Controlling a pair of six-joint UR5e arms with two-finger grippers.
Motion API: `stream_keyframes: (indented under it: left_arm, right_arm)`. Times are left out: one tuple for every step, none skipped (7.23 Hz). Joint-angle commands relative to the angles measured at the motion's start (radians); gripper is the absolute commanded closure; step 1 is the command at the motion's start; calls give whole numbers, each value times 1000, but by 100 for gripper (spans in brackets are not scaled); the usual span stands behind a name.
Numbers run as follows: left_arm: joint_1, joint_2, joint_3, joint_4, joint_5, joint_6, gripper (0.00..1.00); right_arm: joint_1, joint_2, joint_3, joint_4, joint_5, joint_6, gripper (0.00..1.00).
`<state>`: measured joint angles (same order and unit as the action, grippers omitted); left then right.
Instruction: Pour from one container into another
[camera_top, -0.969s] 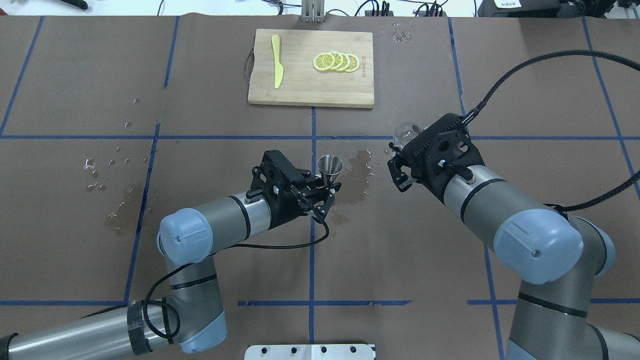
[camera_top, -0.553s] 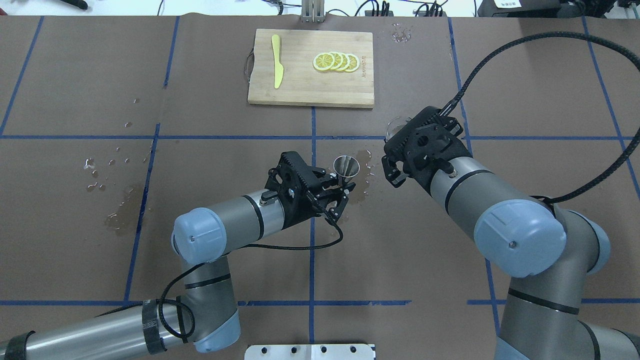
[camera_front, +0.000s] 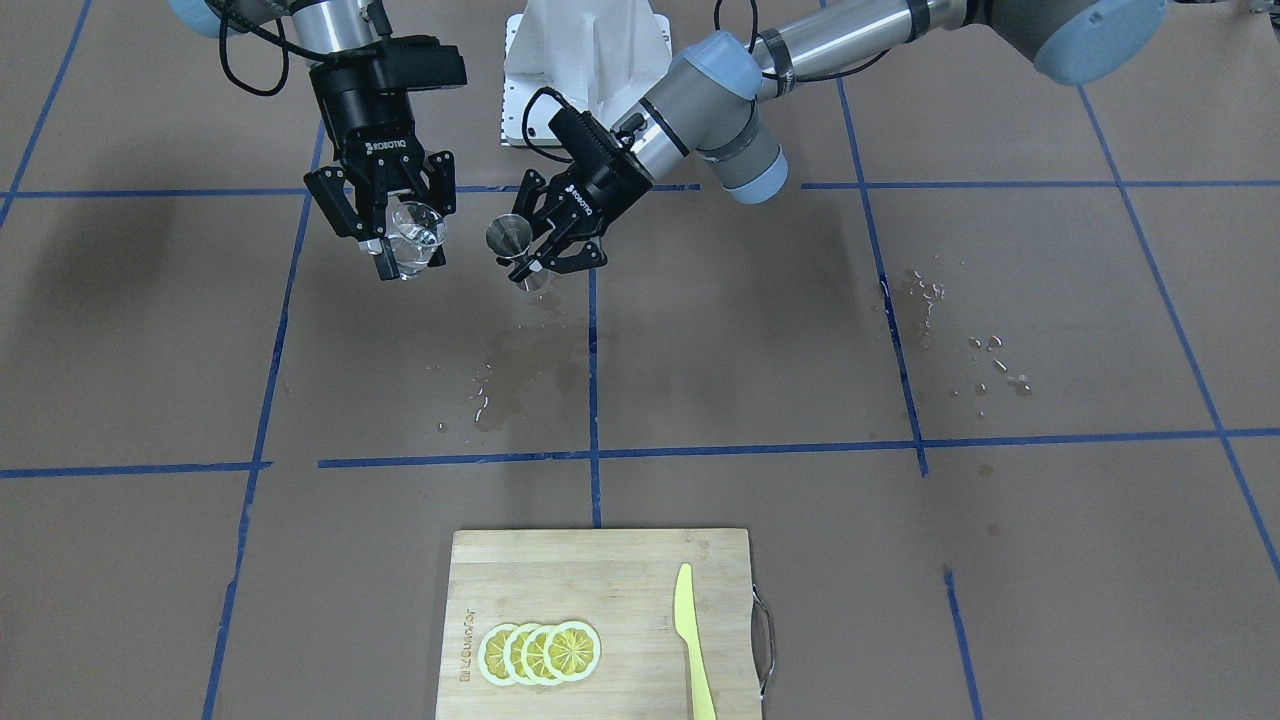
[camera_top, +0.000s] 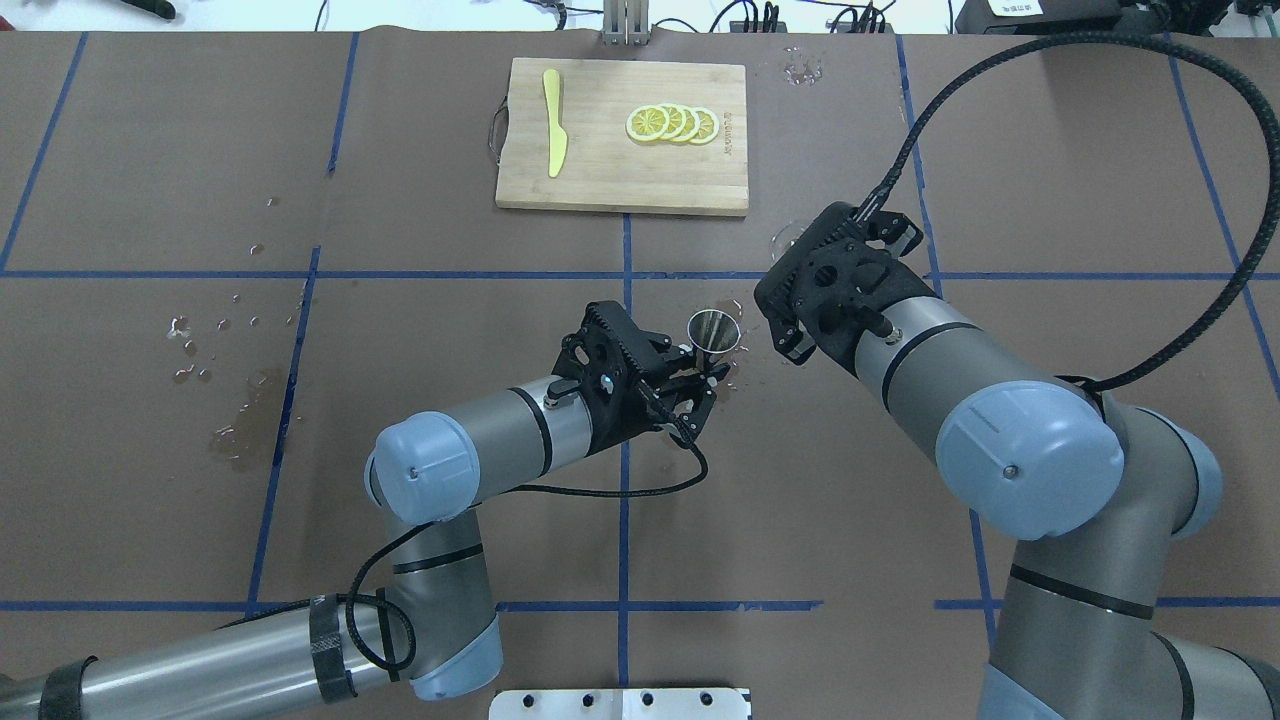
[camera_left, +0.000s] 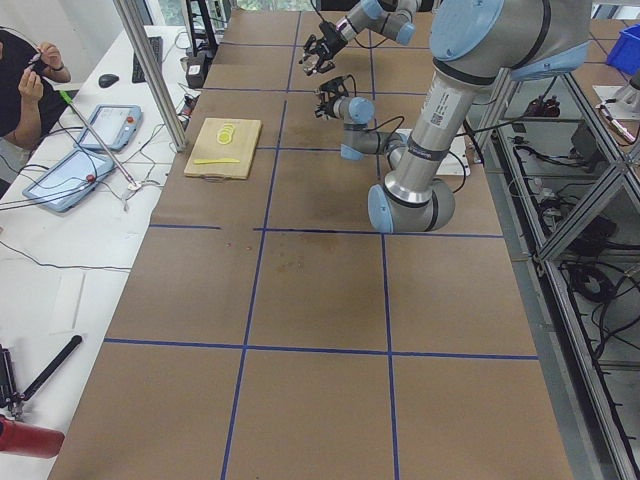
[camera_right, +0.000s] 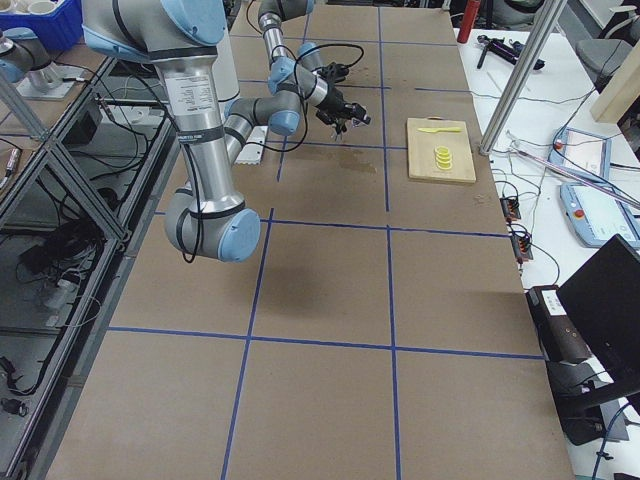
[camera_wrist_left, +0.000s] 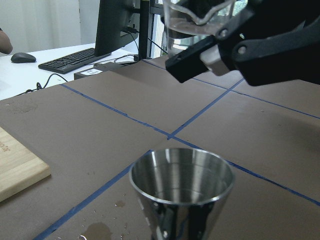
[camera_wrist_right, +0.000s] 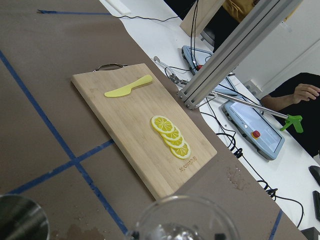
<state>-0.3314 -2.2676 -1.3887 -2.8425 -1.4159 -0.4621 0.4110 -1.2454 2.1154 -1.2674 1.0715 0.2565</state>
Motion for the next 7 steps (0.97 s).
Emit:
stream_keyframes:
  left_arm:
    - [0,-13,10,0,2,0,100]
    - [0,-13,10,0,2,0,100]
    - [0,-15,11,0,2,-1,100]
    - [0,-15,11,0,3,0,100]
    - [0,-15,11,0,3,0,100]
    - [0,-15,11,0,5,-1,100]
    - [0,-15,11,0,5,-1,100]
  right_arm:
    - [-1,34,1,-72,-2,-34,100]
    - [-4,34,-3,-72,-13,-75,100]
    - [-6,32,-3,-84,-51,-136,100]
    - [-9,37,-3,-99,-59,-154,100]
    - [-14,44,-3,-101,-59,-155,100]
    - [-18,47,1,-119,-61,-155,100]
    - [-37,52,0,-124,-80,-155,100]
